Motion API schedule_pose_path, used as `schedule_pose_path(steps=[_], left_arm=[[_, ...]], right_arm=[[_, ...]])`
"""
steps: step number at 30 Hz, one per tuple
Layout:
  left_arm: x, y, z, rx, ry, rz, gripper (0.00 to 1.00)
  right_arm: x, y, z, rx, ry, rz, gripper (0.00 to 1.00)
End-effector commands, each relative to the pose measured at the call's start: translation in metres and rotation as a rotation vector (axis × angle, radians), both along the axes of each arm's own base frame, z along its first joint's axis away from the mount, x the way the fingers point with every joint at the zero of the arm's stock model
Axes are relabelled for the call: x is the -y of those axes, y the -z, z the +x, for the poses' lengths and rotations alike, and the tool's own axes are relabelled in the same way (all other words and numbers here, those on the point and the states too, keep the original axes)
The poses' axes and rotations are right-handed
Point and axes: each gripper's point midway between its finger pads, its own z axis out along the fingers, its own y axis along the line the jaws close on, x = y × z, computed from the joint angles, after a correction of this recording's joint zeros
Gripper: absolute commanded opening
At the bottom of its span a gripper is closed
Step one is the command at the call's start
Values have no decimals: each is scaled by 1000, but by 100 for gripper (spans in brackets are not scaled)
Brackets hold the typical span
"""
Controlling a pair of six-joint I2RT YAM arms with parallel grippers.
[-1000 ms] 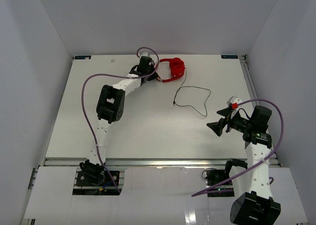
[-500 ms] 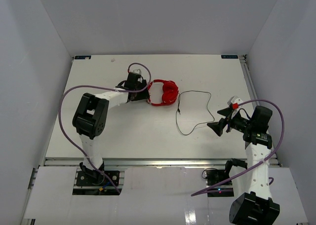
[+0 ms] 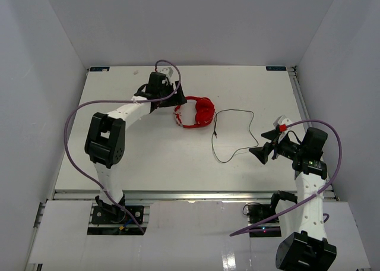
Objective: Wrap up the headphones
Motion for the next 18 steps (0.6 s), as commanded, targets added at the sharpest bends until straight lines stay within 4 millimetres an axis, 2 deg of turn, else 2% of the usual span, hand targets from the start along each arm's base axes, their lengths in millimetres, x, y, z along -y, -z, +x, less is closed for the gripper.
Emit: schedule_pose_path(steps=[1, 7, 12, 18], left_arm=[[1, 25, 7, -75, 49, 66, 84], [-16, 50, 17, -100, -13, 170, 80], [-14, 62, 14, -123, -3, 188, 76], [-3, 78, 9, -137, 22, 231, 64]], right_arm=[[-2, -3, -2, 23, -19, 8, 91], [-2, -4, -2, 27, -23, 10, 91], [-2, -4, -2, 25, -23, 11, 91], [-1, -3, -1, 22, -16, 6, 91]])
